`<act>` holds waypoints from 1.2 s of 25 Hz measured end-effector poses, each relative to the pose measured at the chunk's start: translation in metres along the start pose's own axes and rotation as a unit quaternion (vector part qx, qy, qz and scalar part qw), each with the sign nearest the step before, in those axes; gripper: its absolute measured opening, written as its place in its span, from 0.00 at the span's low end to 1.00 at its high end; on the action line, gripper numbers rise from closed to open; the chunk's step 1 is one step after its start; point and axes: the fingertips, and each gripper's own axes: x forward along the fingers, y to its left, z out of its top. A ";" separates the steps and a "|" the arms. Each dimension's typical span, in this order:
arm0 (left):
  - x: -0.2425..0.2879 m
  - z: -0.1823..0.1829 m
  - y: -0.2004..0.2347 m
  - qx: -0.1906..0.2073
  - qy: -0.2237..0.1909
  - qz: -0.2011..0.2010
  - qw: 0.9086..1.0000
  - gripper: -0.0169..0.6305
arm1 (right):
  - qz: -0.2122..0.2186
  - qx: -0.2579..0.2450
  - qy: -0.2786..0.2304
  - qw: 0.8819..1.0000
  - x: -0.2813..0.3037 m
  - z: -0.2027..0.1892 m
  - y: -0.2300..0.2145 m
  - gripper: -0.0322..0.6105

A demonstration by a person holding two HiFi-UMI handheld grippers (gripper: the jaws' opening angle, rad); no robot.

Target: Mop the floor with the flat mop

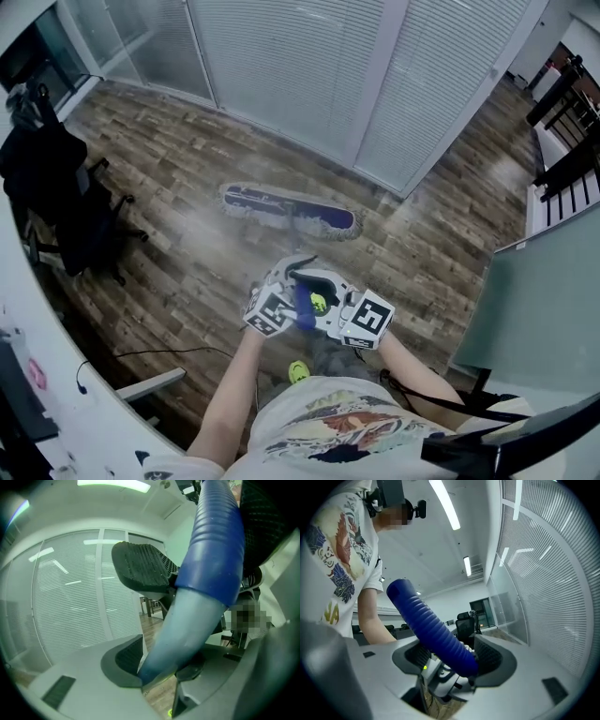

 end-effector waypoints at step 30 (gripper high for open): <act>-0.069 0.011 -0.121 0.031 0.046 0.008 0.998 0.19 | 0.065 -0.026 -0.049 0.996 -0.039 0.002 0.134 0.47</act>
